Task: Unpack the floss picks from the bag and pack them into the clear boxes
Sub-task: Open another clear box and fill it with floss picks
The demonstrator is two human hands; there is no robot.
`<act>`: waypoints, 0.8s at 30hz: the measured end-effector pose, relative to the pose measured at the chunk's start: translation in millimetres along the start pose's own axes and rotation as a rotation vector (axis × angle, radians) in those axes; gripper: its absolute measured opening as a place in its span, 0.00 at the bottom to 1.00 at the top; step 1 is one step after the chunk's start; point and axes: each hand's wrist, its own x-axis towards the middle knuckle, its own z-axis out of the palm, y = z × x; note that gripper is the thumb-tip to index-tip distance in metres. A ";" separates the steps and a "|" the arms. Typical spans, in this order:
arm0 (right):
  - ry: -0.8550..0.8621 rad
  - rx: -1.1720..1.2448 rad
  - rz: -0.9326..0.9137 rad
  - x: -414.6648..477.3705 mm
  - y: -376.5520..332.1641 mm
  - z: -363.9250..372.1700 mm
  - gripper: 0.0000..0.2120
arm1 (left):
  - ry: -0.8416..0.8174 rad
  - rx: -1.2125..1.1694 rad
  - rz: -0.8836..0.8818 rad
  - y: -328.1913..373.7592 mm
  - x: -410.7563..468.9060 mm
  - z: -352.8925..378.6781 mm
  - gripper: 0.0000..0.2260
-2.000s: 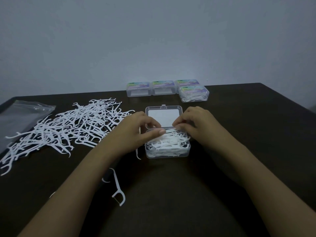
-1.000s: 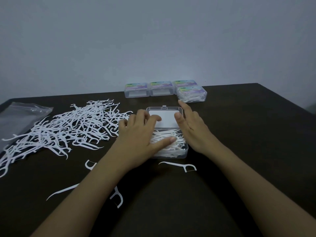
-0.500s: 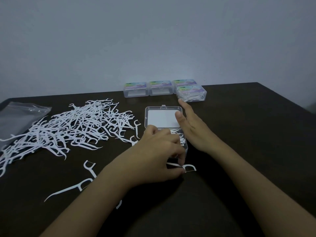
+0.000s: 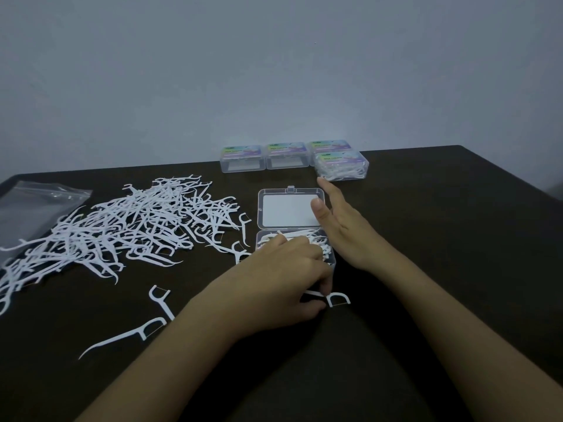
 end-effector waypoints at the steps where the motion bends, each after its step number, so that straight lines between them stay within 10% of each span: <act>1: -0.002 0.001 -0.001 0.1 0.0 -0.3 0.39 | 0.017 0.040 0.002 1.4 0.5 -0.2 0.07; 24: -0.033 0.026 0.011 0.1 0.0 -3.3 0.42 | 0.394 0.164 -0.042 -12.1 4.1 0.3 0.12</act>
